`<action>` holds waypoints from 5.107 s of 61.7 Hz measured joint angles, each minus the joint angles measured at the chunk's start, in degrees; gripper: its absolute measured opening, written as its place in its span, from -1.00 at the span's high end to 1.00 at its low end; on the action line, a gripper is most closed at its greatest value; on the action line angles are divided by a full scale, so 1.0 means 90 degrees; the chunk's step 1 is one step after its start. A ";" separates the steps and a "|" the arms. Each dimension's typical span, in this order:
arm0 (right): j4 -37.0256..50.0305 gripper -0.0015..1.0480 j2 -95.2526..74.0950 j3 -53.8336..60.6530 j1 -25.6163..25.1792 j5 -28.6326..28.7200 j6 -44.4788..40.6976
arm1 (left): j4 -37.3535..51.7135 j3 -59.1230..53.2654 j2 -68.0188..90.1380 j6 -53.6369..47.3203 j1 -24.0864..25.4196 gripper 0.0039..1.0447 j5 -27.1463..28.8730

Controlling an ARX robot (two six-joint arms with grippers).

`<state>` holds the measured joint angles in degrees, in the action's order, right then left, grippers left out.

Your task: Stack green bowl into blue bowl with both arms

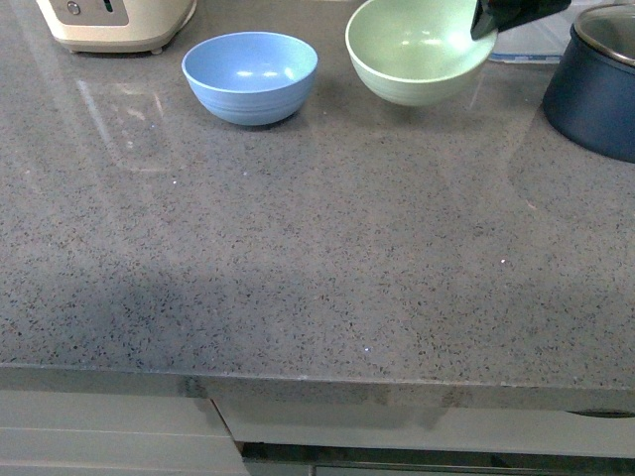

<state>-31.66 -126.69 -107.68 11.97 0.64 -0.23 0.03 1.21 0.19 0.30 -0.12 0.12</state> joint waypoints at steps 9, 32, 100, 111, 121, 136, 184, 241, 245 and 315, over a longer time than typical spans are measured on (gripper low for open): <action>-0.0347 0.99 -0.0002 -0.0585 0.0085 0.0109 -0.0075 | 0.0000 0.0000 0.0000 0.0000 0.0000 -0.88 0.0002; -0.0962 0.99 -0.0231 -0.1892 0.0855 0.0415 -0.0097 | 0.0000 0.0000 0.0000 0.0000 0.0000 -0.88 0.0000; -0.1795 0.99 -0.2327 -0.4432 0.1355 0.0544 -0.0231 | 0.0000 0.0000 0.0000 0.0000 0.0000 -0.88 0.0000; -0.1885 0.81 -0.2438 -0.4653 0.1355 0.0566 -0.0236 | 0.0000 0.0000 0.0000 0.0000 0.0000 -0.88 0.0002; -0.1756 0.28 -0.2421 -0.4551 0.1353 0.0583 -0.0202 | 0.0000 0.0000 0.0000 0.0000 0.0000 -0.88 0.0000; -0.1124 -0.54 -0.1834 -0.3198 0.1287 0.0600 -0.0039 | 0.0000 0.0000 0.0000 0.0000 0.0000 -0.88 0.0000; 0.0789 -0.81 0.3861 0.3844 -0.0644 0.1010 0.0233 | 0.0000 0.0000 0.0000 0.0000 0.0000 -0.88 0.0000; 0.7572 0.98 0.8578 1.0593 -0.1343 -0.0046 0.0027 | 0.0000 0.0000 0.0000 0.0000 0.0000 -0.88 0.0002; 0.7555 0.98 0.8816 1.0778 -0.1343 -0.0073 0.0032 | 0.0000 0.0000 0.0000 0.0000 0.0000 -0.88 0.0005; 0.5391 0.98 1.2211 1.1934 -0.1341 -0.0068 0.0029 | 0.0000 0.0000 0.0000 0.0000 0.0000 -0.88 0.0002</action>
<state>16.86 -16.80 -0.27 -0.10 0.03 0.03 0.03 1.21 0.19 0.30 -0.12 0.14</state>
